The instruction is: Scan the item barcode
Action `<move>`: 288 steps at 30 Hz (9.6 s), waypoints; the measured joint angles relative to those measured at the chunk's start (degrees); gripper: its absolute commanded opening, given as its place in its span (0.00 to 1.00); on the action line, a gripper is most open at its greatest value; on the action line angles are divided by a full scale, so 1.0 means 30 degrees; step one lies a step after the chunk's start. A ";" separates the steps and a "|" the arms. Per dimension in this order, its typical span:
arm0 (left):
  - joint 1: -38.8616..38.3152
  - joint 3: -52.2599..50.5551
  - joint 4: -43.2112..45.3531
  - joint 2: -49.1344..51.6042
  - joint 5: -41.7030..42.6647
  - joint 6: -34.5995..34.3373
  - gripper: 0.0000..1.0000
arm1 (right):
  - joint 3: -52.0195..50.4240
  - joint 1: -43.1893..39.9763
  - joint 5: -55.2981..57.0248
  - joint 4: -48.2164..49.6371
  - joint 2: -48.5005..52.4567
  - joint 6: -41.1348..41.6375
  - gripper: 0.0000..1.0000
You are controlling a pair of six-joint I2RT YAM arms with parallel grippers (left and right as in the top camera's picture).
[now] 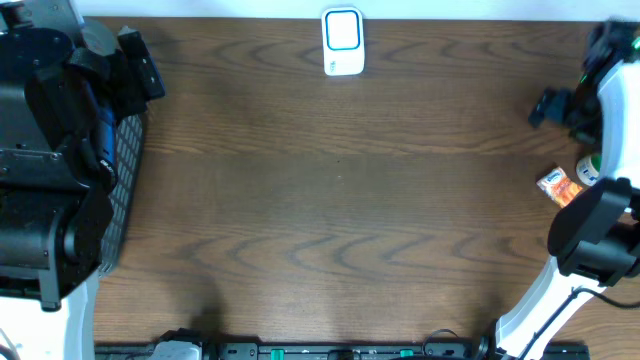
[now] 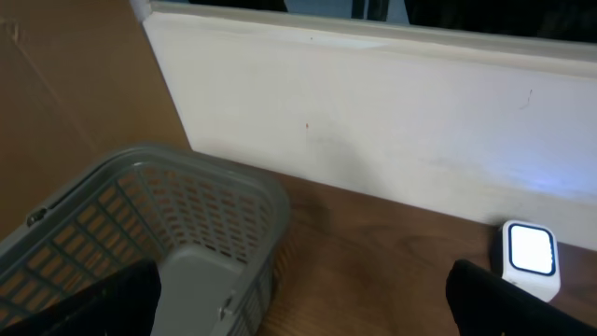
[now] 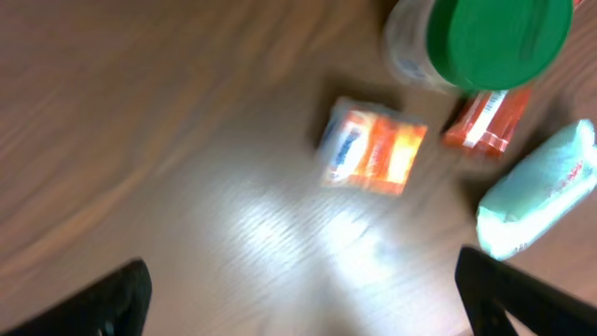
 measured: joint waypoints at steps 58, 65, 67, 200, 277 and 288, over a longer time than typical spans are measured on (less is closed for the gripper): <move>0.0000 0.0000 -0.0015 0.0007 0.0000 0.0000 0.98 | 0.6761 0.0940 -0.5027 -0.3009 -2.6906 -0.3432 0.99; 0.0000 0.0000 -0.0007 0.0007 0.0000 0.0000 0.98 | 0.5071 0.1953 -0.4728 -0.0634 -2.7940 -0.3854 0.99; 0.0000 0.0000 -0.0015 0.0007 0.0000 0.0000 0.98 | 0.3832 0.2251 -0.4692 0.0503 -2.8567 -0.3905 0.99; 0.0000 -0.0058 -0.2594 -0.3548 -0.0007 0.0007 0.98 | -3.9678 0.7162 -0.6943 2.7671 -3.9517 -0.8706 0.99; 0.2062 -3.6290 1.7515 -2.4064 0.5034 0.1180 0.98 | -3.9678 0.7155 -0.6936 2.7664 -3.9517 -0.8706 0.99; 0.2062 -3.6261 1.7427 -2.4064 0.5457 0.1588 0.98 | -3.9678 0.7155 -0.6936 2.7664 -3.9517 -0.8706 0.99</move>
